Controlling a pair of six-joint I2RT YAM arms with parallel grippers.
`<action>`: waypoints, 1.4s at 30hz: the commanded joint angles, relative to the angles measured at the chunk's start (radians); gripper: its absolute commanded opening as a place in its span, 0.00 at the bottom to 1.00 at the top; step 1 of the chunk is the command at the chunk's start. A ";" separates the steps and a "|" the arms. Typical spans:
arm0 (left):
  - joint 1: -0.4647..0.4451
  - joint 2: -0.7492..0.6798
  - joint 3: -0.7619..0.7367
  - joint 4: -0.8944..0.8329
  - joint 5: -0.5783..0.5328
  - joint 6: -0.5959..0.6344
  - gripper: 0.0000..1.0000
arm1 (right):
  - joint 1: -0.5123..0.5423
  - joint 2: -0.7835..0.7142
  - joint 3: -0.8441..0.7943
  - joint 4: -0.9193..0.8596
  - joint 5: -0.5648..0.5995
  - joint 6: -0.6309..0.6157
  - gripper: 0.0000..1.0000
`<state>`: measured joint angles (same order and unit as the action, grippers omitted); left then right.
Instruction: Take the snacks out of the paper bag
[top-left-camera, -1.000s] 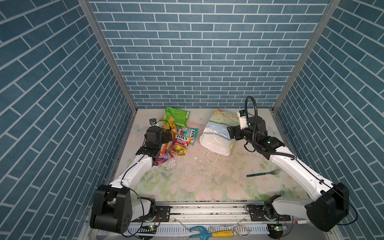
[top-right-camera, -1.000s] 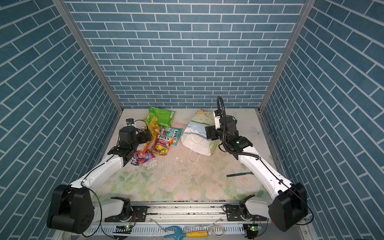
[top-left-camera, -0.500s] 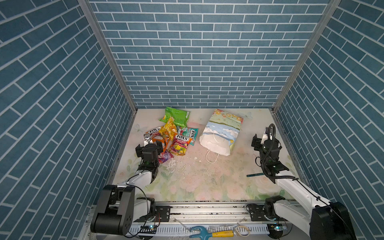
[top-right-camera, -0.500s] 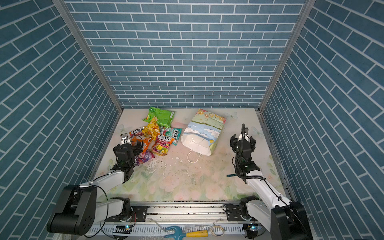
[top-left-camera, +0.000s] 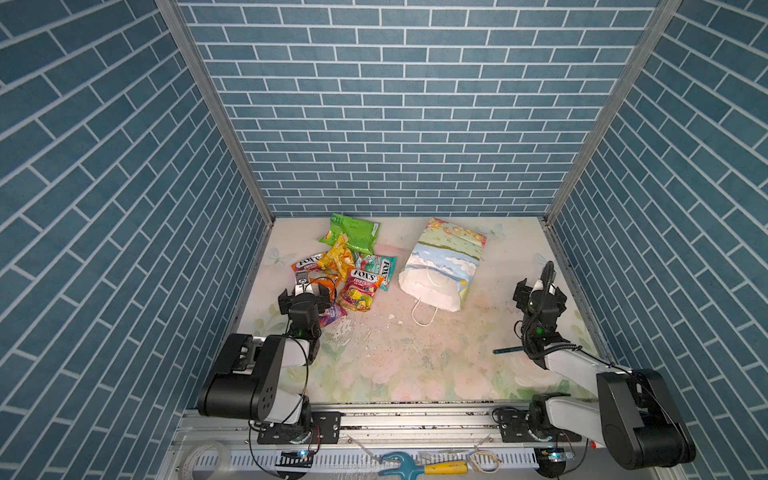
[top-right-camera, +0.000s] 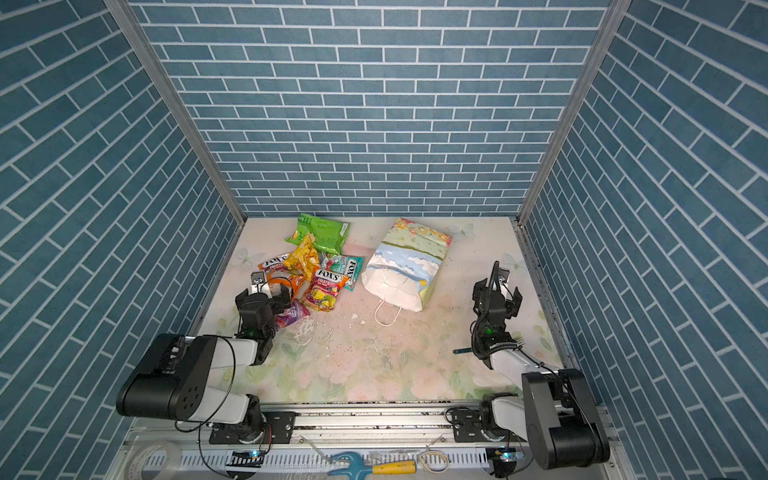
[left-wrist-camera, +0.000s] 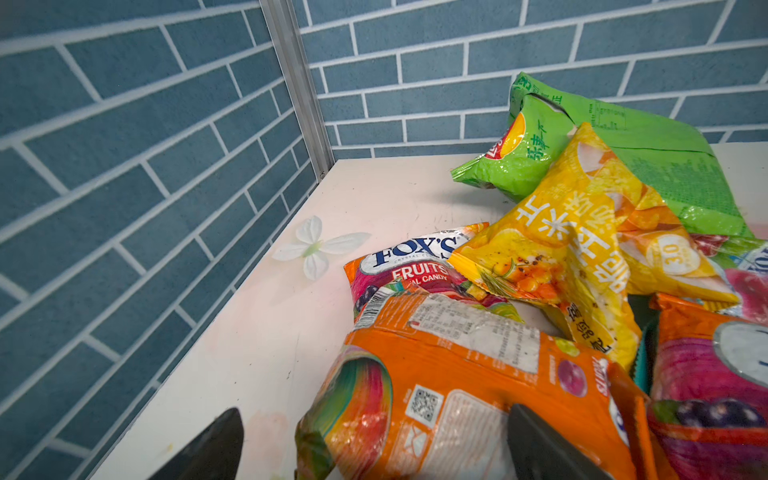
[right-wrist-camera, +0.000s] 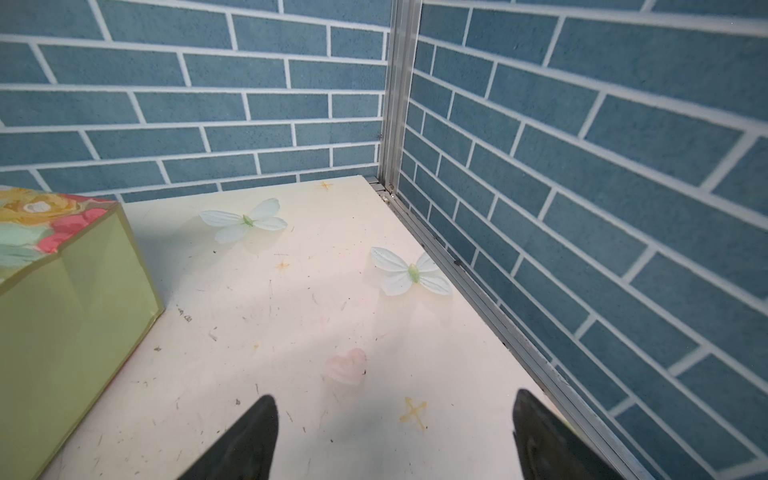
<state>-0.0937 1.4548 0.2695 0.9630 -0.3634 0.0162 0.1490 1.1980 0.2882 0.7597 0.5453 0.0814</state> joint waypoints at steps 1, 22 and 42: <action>0.006 0.030 0.030 0.026 0.035 0.018 1.00 | -0.025 -0.001 -0.032 0.073 0.009 -0.002 0.87; 0.012 0.078 0.093 -0.046 0.046 0.019 1.00 | -0.158 0.263 0.097 0.050 -0.194 0.056 0.87; 0.012 0.078 0.093 -0.041 0.047 0.021 1.00 | -0.173 0.343 0.082 0.151 -0.369 -0.001 0.95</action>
<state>-0.0895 1.5215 0.3511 0.9348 -0.3191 0.0277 -0.0208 1.5394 0.3695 0.8772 0.1822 0.0963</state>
